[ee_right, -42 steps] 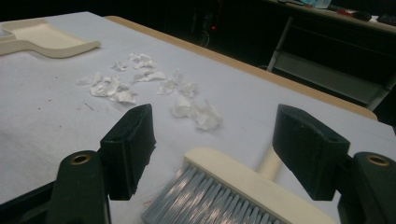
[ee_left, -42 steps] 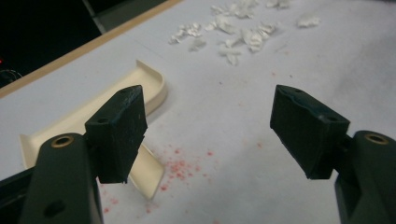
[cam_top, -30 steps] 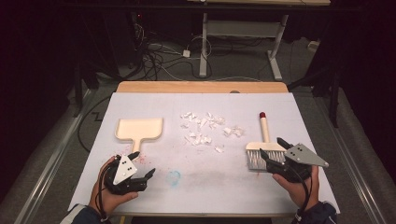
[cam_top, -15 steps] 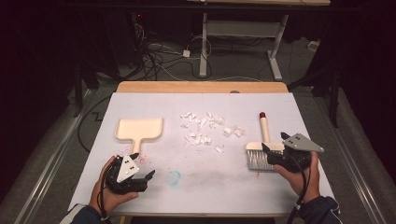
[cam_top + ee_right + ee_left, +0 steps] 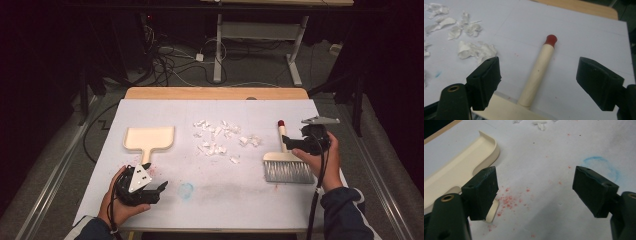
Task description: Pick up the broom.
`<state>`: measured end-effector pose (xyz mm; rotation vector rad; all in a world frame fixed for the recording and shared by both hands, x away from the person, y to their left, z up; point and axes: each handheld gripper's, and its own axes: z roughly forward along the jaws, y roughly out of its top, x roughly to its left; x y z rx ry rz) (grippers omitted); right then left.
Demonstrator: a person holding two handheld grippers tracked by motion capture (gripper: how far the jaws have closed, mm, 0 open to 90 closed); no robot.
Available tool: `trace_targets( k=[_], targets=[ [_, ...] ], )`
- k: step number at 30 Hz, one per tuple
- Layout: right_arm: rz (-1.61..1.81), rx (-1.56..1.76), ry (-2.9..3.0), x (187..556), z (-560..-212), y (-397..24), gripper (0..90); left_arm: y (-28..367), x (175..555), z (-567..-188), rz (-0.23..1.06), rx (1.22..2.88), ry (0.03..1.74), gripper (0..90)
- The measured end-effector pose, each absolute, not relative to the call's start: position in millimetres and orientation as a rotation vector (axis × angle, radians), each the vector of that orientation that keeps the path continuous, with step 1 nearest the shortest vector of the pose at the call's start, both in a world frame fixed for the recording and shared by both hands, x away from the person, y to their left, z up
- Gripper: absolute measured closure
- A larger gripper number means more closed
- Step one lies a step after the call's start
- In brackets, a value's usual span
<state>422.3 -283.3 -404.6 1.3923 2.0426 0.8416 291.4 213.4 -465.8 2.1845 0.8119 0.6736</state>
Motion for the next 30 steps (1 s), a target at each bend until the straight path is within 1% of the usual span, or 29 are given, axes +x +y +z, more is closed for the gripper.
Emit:
trace_targets(
  k=[5,8,11,12,14,16,17,19,20,22,23,27,30],
  targets=[
    [0.679,1.482,2.102,454,-422,-278,21.1,212,293,-466,0.665,2.191,0.800,20.0],
    [0.605,1.538,2.136,467,-438,-275,24.1,211,293,-467,0.650,2.193,0.811,20.0],
    [0.592,1.601,2.150,474,-452,-274,26.7,211,293,-467,0.652,2.198,0.808,20.0],
    [0.602,1.630,2.160,475,-457,-274,25.8,211,293,-467,0.656,2.202,0.805,20.1],
    [0.595,1.615,2.145,475,-459,-271,27.7,210,293,-467,0.673,2.208,0.791,20.1],
    [0.608,1.627,2.117,473,-460,-270,29.7,210,291,-467,0.662,2.213,0.797,20.1],
    [0.625,1.628,2.103,472,-461,-270,32.7,210,291,-467,0.662,2.213,0.797,20.1],
    [0.634,1.636,2.083,470,-460,-272,44.8,210,290,-466,0.666,2.216,0.792,20.1],
    [0.645,1.636,2.080,470,-460,-273,47.0,210,290,-466,0.667,2.218,0.790,20.1],
    [0.661,1.634,2.073,470,-460,-275,56.6,209,290,-467,0.674,2.227,0.787,20.0],
    [0.674,1.630,2.069,470,-460,-276,59.4,208,290,-468,0.678,2.235,0.782,20.1],
    [0.647,1.608,2.076,472,-460,-273,60.5,207,290,-469,0.674,2.245,0.775,20.1],
    [0.647,1.605,2.071,472,-460,-271,63.6,208,291,-469,0.672,2.243,0.775,20.1]
  ],
)
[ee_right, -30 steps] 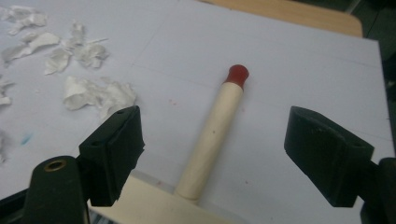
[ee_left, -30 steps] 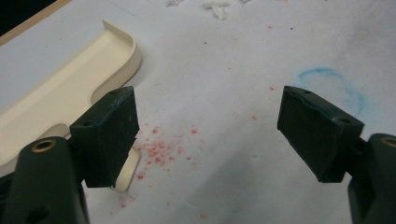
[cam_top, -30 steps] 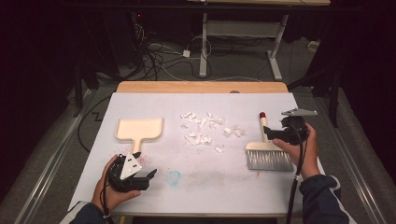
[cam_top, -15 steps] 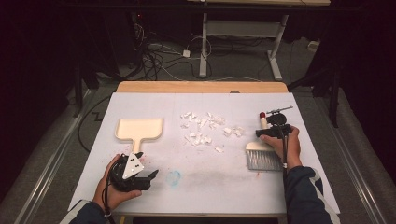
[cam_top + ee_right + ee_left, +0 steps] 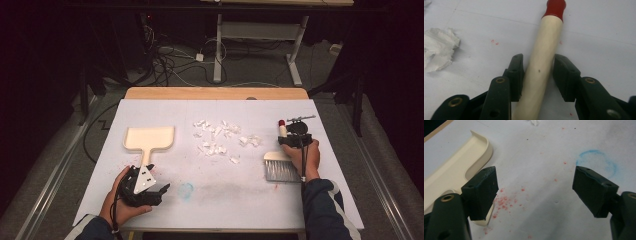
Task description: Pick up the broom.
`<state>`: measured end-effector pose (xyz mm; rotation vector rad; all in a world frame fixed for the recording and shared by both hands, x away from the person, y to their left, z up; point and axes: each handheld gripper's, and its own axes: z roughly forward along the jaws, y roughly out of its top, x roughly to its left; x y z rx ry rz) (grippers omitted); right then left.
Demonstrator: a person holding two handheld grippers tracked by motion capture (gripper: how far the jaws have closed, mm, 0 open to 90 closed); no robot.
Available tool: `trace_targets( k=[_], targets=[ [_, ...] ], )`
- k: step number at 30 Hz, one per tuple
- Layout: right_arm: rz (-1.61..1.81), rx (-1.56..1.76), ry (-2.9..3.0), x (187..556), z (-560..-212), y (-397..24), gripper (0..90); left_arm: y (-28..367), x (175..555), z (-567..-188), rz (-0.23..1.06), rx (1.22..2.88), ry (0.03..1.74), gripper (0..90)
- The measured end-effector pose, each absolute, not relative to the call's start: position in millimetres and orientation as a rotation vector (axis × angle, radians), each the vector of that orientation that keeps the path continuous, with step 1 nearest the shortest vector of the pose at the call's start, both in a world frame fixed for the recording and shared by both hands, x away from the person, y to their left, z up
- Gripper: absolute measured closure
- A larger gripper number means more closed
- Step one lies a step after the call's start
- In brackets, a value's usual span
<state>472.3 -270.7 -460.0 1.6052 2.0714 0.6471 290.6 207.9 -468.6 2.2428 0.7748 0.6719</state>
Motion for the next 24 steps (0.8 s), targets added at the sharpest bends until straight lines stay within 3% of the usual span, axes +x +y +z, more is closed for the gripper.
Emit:
trace_targets(
  k=[3,24],
  targets=[
    [0.659,1.595,2.076,472,-460,-268,70.2,207,291,-469,0.670,2.252,0.771,20.1],
    [0.829,1.505,2.003,455,-444,-282,70.4,210,288,-467,0.673,2.251,0.771,20.1]
  ],
)
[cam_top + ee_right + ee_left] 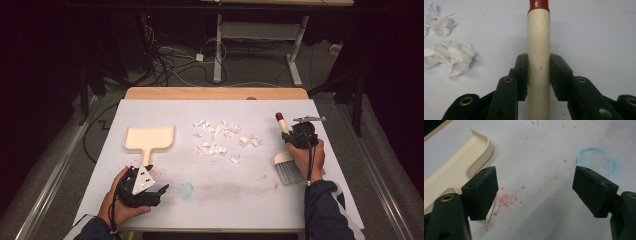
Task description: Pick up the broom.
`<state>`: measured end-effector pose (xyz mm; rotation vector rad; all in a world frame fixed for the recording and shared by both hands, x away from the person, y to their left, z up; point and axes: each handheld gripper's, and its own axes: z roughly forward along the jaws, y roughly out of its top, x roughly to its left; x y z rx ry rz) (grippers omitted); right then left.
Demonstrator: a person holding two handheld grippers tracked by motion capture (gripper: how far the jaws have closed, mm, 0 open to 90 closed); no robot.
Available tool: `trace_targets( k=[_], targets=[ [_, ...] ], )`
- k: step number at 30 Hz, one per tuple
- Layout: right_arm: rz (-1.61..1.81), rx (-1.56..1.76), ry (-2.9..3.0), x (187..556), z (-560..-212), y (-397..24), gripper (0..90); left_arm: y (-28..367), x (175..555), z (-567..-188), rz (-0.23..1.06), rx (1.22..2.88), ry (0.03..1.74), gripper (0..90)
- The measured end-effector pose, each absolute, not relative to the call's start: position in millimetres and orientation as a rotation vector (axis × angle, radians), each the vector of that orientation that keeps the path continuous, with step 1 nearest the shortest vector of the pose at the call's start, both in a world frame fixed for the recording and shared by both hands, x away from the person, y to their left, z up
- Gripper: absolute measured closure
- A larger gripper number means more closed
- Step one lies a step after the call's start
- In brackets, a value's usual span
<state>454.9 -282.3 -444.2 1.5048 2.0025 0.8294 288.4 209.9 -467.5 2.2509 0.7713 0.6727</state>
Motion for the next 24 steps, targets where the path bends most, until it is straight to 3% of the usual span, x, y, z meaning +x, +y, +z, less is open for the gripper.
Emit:
trace_targets(
  k=[24],
  targets=[
    [1.091,1.295,1.886,401,-389,-294,70.8,211,287,-466,0.669,2.236,0.788,20.1]
  ],
)
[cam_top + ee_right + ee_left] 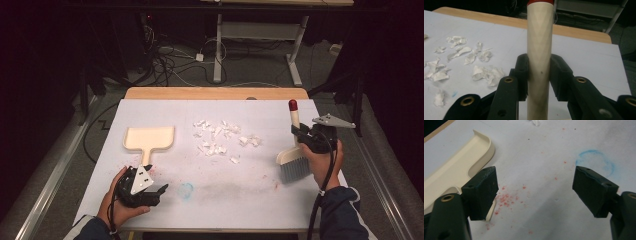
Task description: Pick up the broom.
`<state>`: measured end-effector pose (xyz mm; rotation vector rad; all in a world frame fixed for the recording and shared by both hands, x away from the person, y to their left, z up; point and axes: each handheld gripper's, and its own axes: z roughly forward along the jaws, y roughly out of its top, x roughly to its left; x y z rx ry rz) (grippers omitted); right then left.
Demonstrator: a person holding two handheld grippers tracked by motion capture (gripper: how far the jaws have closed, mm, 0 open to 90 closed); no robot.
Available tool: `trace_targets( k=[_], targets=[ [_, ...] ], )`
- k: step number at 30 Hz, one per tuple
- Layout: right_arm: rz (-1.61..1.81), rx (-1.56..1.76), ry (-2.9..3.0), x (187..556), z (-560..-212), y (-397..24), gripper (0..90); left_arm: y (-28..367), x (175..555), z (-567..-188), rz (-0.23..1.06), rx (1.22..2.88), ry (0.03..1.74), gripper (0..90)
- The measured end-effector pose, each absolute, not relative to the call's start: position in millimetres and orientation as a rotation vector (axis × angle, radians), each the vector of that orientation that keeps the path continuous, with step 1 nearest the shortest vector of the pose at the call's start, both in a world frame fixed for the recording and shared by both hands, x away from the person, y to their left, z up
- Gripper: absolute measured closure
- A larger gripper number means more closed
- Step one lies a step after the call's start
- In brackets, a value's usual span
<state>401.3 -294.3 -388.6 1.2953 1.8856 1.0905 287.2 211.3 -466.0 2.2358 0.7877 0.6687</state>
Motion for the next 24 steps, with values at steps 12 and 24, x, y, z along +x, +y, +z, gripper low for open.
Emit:
trace_targets(
  k=[12,24],
  targets=[
    [1.254,1.183,1.818,375,-358,-272,70.8,200,288,-462,0.615,2.191,0.793,20.7],
    [1.324,1.109,1.782,356,-350,-242,70.8,151,285,-440,0.436,2.102,0.661,20.6]
  ],
)
